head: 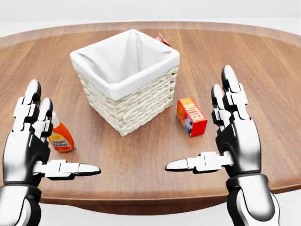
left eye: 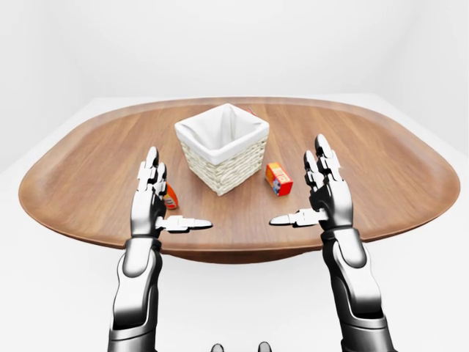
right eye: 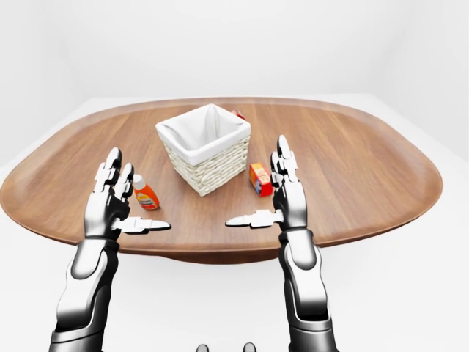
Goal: Pick up the butter and put it in the basket.
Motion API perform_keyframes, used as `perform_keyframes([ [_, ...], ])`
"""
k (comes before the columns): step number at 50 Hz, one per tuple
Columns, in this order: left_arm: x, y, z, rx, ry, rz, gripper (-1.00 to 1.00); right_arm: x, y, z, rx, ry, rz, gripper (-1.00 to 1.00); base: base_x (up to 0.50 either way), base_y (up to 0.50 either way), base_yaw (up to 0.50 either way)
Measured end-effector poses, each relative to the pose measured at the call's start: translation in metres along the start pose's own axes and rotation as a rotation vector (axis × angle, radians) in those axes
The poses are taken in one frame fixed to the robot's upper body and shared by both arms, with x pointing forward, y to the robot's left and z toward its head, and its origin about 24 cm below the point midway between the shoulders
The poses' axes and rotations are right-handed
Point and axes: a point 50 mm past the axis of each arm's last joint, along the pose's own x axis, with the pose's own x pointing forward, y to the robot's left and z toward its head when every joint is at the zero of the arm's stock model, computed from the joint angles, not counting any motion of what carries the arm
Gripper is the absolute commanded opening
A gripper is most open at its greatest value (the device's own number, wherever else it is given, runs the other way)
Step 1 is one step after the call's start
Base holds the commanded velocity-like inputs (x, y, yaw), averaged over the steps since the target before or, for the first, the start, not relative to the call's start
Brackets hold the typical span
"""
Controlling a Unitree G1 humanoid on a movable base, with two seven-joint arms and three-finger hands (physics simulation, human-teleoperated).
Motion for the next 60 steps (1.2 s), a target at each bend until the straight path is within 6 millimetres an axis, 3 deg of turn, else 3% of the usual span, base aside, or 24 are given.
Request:
perform_keyframes([
  [60, -0.0006, 0.0036, 0.0012, -0.006, -0.005, 0.021, 1.00, 0.0008, 0.0020, 0.0028, 0.016, -0.014, -0.007, 1.00, 0.23, 0.03, 0.00],
])
